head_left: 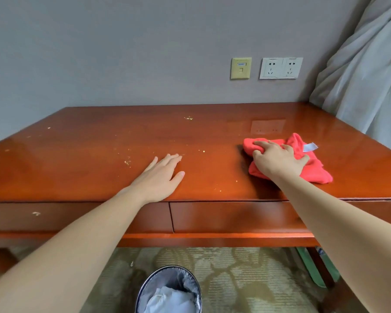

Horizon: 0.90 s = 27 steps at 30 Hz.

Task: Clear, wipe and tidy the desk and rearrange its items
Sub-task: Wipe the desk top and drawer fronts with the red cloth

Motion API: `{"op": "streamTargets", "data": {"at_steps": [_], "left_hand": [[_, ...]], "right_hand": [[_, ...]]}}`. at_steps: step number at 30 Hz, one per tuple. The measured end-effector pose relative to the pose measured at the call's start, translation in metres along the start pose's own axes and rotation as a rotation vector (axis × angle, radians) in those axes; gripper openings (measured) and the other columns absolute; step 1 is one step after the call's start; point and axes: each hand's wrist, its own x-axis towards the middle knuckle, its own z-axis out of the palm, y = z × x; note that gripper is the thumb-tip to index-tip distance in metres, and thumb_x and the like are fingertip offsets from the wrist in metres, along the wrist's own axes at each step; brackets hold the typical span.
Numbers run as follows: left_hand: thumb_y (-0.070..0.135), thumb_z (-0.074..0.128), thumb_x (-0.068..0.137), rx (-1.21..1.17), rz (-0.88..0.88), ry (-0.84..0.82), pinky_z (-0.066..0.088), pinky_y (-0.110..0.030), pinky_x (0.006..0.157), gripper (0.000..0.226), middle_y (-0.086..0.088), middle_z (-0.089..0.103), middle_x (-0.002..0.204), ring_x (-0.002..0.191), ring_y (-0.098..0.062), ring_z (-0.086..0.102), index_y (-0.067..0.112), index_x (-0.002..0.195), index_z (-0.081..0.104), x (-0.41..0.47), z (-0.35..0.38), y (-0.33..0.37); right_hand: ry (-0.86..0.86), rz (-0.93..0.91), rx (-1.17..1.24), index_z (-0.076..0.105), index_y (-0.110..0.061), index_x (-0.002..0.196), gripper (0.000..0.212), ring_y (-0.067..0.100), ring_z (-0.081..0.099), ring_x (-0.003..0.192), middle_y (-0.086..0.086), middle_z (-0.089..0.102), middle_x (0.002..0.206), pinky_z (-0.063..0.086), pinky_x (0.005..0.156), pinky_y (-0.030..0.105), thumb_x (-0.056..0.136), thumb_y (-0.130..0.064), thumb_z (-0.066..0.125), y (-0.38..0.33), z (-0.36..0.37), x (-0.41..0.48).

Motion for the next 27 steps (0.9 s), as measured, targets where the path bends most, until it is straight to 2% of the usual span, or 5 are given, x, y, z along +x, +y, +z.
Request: {"op": "streamTargets", "data": {"at_steps": [3,7,13,21,27], "left_hand": [[0.047,0.024,0.105,-0.008,-0.003,-0.006,-0.001,-0.037,0.123,0.058,0.011,0.006,0.165,0.152,-0.016,-0.004,0.027,0.158,0.013,-0.004,0.0,-0.002],[0.043,0.023,0.107,0.022,0.02,-0.028,-0.009,-0.026,0.116,0.057,0.01,0.004,0.165,0.151,-0.008,-0.005,0.022,0.159,0.01,-0.024,-0.004,0.009],[0.044,0.021,0.107,0.029,-0.019,-0.081,-0.004,-0.031,0.123,0.06,0.008,-0.004,0.166,0.151,-0.009,-0.006,0.022,0.159,0.003,-0.058,-0.005,0.006],[0.039,0.025,0.108,0.008,0.002,-0.152,-0.001,-0.033,0.124,0.058,0.003,-0.002,0.166,0.152,-0.013,-0.005,0.019,0.159,0.006,-0.081,-0.009,0.018],[0.042,0.021,0.107,-0.148,0.048,-0.093,-0.002,-0.036,0.124,0.055,0.002,0.012,0.165,0.152,-0.012,0.001,0.021,0.158,0.017,-0.074,-0.001,0.041]], "right_hand": [[-0.023,-0.144,0.056,0.051,-0.05,0.133,0.045,0.022,0.033,0.139,-0.004,0.05,0.143,0.009,0.109,0.065,0.09,-0.043,0.038,-0.022,0.008,-0.015],[-0.089,-0.291,0.114,0.053,-0.06,0.122,0.041,0.018,0.036,0.136,-0.012,0.052,0.141,0.012,0.107,0.063,0.086,-0.047,0.038,-0.035,0.012,-0.038],[-0.127,-0.397,0.136,0.053,-0.061,0.121,0.041,0.015,0.035,0.136,-0.011,0.054,0.138,0.012,0.107,0.064,0.084,-0.047,0.04,-0.039,0.006,-0.087],[-0.109,-0.494,0.141,0.056,-0.057,0.121,0.04,0.01,0.034,0.136,-0.018,0.054,0.137,0.015,0.108,0.062,0.086,-0.042,0.046,-0.028,-0.007,-0.135],[-0.129,-0.545,0.027,0.039,-0.061,0.134,0.048,0.011,0.026,0.142,-0.025,0.037,0.15,0.018,0.103,0.06,0.088,-0.05,0.044,-0.027,-0.007,-0.143]]}}
